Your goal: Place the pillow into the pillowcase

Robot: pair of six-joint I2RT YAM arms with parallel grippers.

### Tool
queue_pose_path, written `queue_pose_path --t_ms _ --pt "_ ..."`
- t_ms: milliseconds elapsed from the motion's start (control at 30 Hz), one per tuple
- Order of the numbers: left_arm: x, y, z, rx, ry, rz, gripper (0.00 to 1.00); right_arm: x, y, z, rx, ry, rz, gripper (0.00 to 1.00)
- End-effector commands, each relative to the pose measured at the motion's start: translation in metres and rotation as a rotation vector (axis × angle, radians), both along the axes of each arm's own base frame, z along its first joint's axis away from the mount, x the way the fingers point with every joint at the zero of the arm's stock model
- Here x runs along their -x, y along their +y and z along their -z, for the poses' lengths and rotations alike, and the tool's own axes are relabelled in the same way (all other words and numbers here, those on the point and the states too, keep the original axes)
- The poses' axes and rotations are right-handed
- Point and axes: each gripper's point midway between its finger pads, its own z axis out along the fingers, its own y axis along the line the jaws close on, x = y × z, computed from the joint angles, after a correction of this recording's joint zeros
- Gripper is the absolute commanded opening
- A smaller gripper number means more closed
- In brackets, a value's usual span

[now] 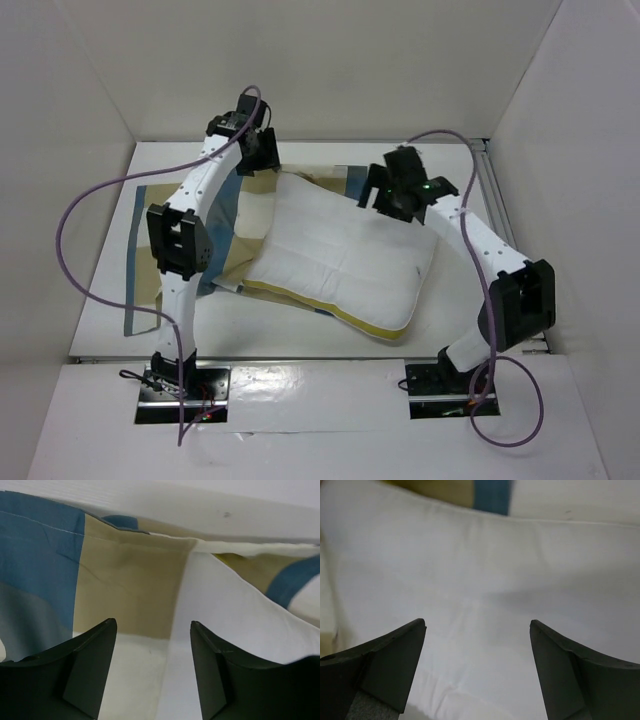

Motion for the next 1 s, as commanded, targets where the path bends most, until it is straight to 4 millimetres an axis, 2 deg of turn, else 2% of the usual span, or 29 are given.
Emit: queue_pose_path --t_ms 0,67,100,133,167,200,267,333,500,533,600,667,733,767,800,833,867,900,967 --pt "-0.027 0.010 0.002 -0.062 -0.081 -0.069 0.72 0.010 -0.064 0.017 -0.003 0.095 0.181 0.92" --pt "-0.030 0.004 0.010 -0.069 -0.079 -0.051 0.72 0.012 -0.080 0.024 -0.045 0.116 0.238 0.93" --pt "-0.030 -0.002 0.021 -0.081 -0.059 -0.032 0.72 0.022 -0.086 0.034 -0.056 0.150 0.243 0.93" --pt "-0.032 -0.002 0.023 -0.090 -0.060 -0.022 0.71 0.022 -0.099 0.042 -0.060 0.169 0.290 0.93" --pt "-0.032 -0.004 0.029 -0.086 -0.048 -0.015 0.71 0.024 -0.102 0.044 -0.077 0.171 0.293 0.93" --pt "-0.031 -0.009 0.041 -0.098 -0.028 0.004 0.71 0.032 -0.105 0.057 -0.090 0.213 0.295 0.93" --pt "-0.031 -0.013 0.047 -0.108 -0.020 0.008 0.63 0.037 -0.106 0.069 -0.107 0.238 0.302 0.93" --pt "-0.032 -0.011 0.059 -0.126 -0.002 0.001 0.61 0.039 -0.103 0.075 -0.113 0.255 0.295 0.93" --pt "-0.030 -0.021 0.060 -0.129 -0.013 0.027 0.61 0.051 -0.098 0.098 -0.135 0.319 0.280 0.94" --pt "-0.030 -0.020 0.060 -0.136 -0.014 0.037 0.59 0.049 -0.095 0.097 -0.145 0.313 0.273 0.94" --pt "-0.033 -0.019 0.072 -0.151 0.003 0.032 0.51 0.051 -0.094 0.102 -0.152 0.327 0.266 0.94" --pt "-0.035 -0.020 0.075 -0.151 0.003 0.032 0.32 0.049 -0.090 0.103 -0.171 0.318 0.252 0.91" --pt "-0.035 -0.020 0.075 -0.151 0.003 0.032 0.18 0.047 -0.088 0.107 -0.180 0.317 0.245 0.82" --pt "-0.034 -0.022 0.075 -0.141 0.005 0.039 0.06 0.049 -0.085 0.109 -0.187 0.318 0.226 0.77" --pt "-0.033 -0.024 0.075 -0.133 0.008 0.046 0.00 0.047 -0.083 0.111 -0.194 0.322 0.220 0.72" --pt "-0.033 -0.026 0.075 -0.122 0.011 0.054 0.00 0.046 -0.081 0.110 -0.204 0.316 0.213 0.58" --pt "-0.029 -0.038 0.070 -0.091 0.009 0.098 0.00 0.043 -0.078 0.112 -0.212 0.313 0.194 0.47" --pt "-0.029 -0.043 0.063 -0.076 -0.009 0.141 0.00 0.043 -0.076 0.116 -0.222 0.318 0.186 0.32" --pt "-0.022 -0.066 0.056 -0.036 -0.020 0.217 0.00 0.035 -0.070 0.108 -0.251 0.288 0.164 0.00"
